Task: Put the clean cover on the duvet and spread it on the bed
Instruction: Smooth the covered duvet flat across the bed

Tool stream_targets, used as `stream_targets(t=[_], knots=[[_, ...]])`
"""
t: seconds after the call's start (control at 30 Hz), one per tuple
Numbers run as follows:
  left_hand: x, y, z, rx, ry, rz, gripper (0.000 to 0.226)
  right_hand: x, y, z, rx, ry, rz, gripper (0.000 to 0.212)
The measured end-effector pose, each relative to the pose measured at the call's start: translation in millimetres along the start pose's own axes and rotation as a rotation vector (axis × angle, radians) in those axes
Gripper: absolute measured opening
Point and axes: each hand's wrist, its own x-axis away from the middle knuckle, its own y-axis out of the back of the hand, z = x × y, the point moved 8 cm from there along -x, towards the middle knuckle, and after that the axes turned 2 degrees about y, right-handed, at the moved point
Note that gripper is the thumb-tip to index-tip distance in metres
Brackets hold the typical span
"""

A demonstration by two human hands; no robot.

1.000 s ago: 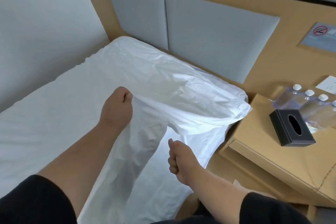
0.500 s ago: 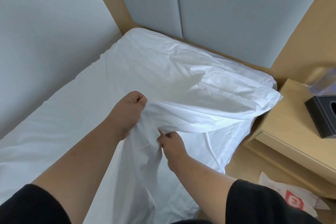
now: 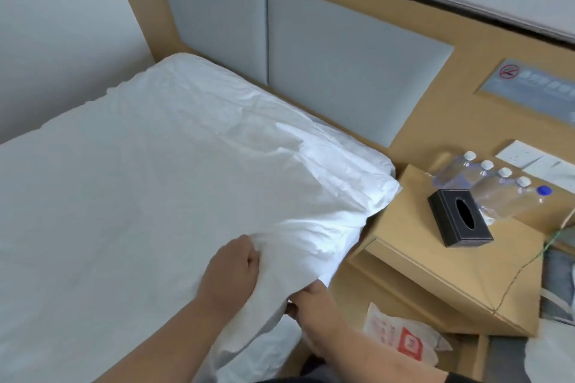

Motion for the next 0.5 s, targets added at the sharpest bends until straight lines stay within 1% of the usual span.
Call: stream_targets(t=[0.03,0.07,0.13,0.17,0.2,0.23,0.27,0.33,0.37,0.47,0.5], knots=[[9.6,-12.3,-6.8,0.115,0.027,0.083,0.030,2.8,6.7,5.4,-0.005,0.008,0.014,0.039],[17.1,-23.2,-14.9,0.155,0.019,0.180,0.036,3.8,13.1,9.2,-0.011,0.011,0.019,0.038],[27.7,-42.8,-26.7,0.050,-0.031,0.357,0.044,1.4,25.2,12.7,-0.066,-0.004,0.021,0.038],[29.3,-53.1,-27.5,-0.063,-0.047,0.411,0.048,-1.7,29.2,13.7,-0.107,-0.024,0.029,0.038],[27.8,-61.0,-26.6,-0.179,-0.054,0.421,0.050,-5.9,32.0,13.7,-0.145,-0.048,0.044,0.038],[23.2,-66.2,-25.0,-0.271,-0.044,0.389,0.045,-11.6,34.3,12.5,-0.179,-0.080,0.063,0.039],[17.9,-67.9,-23.7,-0.322,-0.002,0.333,0.035,-18.1,36.7,10.3,-0.216,-0.120,0.084,0.040],[12.5,-68.0,-17.9,-0.337,0.132,0.273,0.018,-32.3,43.0,1.6,-0.305,-0.208,0.105,0.037],[13.1,-68.2,-15.6,-0.326,0.177,0.287,0.016,-39.8,47.7,-4.4,-0.358,-0.264,0.101,0.038],[24.8,-65.7,-17.4,-0.265,0.234,0.380,0.013,-61.1,71.0,-23.3,-0.610,-0.447,0.052,0.062],[30.6,-64.0,-20.4,-0.246,0.250,0.402,0.014,-71.4,80.7,-25.3,-0.691,-0.474,0.033,0.064]])
